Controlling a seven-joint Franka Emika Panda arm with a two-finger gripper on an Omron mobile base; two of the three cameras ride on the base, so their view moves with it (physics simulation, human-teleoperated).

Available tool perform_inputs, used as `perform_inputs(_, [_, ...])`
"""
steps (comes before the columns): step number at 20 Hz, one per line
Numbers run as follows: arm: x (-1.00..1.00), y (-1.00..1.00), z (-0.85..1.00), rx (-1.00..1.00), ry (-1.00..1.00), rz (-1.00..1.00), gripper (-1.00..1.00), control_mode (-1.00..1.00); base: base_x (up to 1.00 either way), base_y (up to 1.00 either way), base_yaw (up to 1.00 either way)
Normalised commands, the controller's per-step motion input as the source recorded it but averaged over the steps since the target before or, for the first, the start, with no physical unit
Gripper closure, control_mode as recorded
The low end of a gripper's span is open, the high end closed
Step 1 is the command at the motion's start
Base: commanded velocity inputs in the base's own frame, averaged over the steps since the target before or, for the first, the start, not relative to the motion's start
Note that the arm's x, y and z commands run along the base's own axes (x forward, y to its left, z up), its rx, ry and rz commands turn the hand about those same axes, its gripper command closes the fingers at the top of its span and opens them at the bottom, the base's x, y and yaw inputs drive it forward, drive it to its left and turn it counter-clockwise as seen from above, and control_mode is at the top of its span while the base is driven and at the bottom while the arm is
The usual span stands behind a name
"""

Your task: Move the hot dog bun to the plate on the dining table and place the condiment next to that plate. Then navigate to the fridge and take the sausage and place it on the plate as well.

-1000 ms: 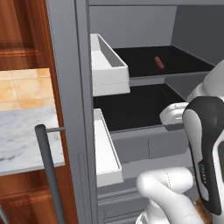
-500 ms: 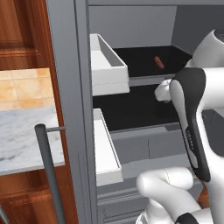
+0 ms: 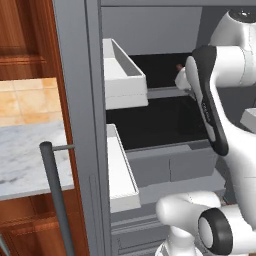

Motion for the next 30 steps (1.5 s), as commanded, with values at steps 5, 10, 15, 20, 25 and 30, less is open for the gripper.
perform_inputs(5, [0.88, -0.27, 0.0, 0.0, -0.01, -0.03, -1.0, -1.0, 0.0, 0.0, 0.0])
perform_inputs(10, [0.9, -0.23, 0.0, 0.0, 0.0, -0.06, -1.0, -1.0, 0.0, 0.0, 0.0])
perform_inputs(15, [0.89, -0.07, -0.02, 0.0, 0.0, -0.09, -1.0, -1.0, 0.0, 0.0, 0.0])
perform_inputs(20, [0.58, -0.13, -0.07, 0.01, 0.0, -0.03, -1.0, -1.0, 0.0, 0.0, 0.0])
perform_inputs(25, [0.35, -0.13, -0.19, 0.01, 0.01, -0.01, -1.0, -1.0, 0.0, 0.0, 0.0])
perform_inputs(30, [0.16, 0.0, -0.31, 0.0, 0.0, 0.0, -1.0, -1.0, 0.0, 0.0, 0.0])
